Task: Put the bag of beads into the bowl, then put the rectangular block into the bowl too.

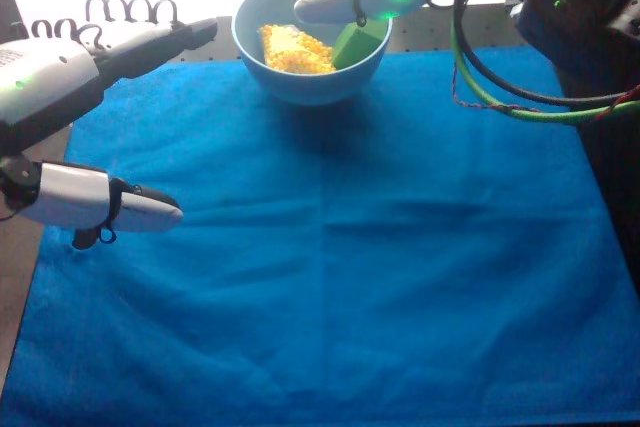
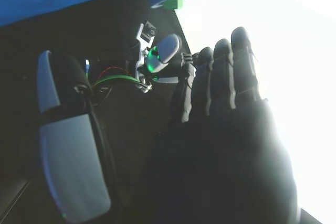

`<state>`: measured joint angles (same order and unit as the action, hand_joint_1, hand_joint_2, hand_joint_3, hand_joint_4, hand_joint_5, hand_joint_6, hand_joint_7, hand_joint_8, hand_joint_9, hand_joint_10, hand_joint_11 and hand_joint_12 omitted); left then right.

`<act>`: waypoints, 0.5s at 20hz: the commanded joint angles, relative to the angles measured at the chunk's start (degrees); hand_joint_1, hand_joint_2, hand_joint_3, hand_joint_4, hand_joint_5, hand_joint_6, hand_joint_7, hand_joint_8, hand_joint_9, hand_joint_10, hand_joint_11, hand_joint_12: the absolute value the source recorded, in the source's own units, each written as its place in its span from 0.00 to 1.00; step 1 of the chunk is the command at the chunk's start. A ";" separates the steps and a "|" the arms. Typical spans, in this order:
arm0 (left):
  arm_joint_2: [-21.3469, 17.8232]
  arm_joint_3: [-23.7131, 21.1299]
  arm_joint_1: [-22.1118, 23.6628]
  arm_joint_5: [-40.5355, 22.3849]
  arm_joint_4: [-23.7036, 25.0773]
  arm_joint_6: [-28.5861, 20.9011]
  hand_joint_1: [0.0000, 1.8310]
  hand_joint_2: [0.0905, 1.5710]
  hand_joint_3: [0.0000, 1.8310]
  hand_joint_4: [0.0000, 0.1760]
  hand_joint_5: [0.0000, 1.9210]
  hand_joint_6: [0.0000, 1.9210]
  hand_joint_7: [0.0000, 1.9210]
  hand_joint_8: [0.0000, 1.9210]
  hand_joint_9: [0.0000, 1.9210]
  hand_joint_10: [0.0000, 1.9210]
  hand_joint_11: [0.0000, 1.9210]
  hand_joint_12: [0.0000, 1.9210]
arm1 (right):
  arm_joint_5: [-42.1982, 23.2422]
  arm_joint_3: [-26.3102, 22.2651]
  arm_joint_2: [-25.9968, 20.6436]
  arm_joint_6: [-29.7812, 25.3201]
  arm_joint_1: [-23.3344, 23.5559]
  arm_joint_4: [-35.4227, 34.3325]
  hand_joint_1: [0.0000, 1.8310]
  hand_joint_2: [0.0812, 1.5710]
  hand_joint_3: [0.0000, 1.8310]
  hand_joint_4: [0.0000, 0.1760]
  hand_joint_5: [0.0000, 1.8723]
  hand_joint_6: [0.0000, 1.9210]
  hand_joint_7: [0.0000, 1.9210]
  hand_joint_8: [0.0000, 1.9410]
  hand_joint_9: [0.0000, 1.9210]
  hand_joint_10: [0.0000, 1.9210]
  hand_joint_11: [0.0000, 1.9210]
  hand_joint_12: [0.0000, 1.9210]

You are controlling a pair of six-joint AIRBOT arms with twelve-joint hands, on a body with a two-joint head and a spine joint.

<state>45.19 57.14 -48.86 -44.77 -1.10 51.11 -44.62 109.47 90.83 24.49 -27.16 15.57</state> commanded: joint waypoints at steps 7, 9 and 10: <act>-0.85 -1.21 -0.84 -10.99 -2.54 -0.69 0.45 0.56 0.00 0.31 0.03 0.00 0.02 0.00 0.01 0.00 0.00 0.15 | -18.13 -11.52 -11.49 -0.09 -2.73 -2.36 0.36 0.50 0.00 1.00 0.03 0.01 0.01 0.00 0.00 0.00 0.00 0.00; -1.78 -2.52 -2.22 -13.23 -2.94 -0.69 0.44 0.56 0.00 0.59 0.01 0.00 0.00 0.00 0.00 0.00 0.00 0.09 | -23.92 -16.85 -16.50 -0.09 -6.61 -4.91 0.33 0.50 0.00 1.00 0.03 0.01 0.01 0.00 0.00 0.00 0.02 0.01; -2.33 -3.26 -3.21 -14.90 -3.16 -0.69 0.44 0.55 0.00 0.69 0.00 0.00 0.00 0.00 0.01 0.00 0.00 0.10 | -27.39 -20.52 -19.43 -0.09 -9.51 -7.61 0.40 0.52 0.00 1.00 0.04 0.01 0.01 0.00 0.00 0.00 0.01 0.00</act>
<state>42.94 53.82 -52.88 -51.31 -4.25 50.74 -63.05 87.99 69.76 24.62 -38.59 8.62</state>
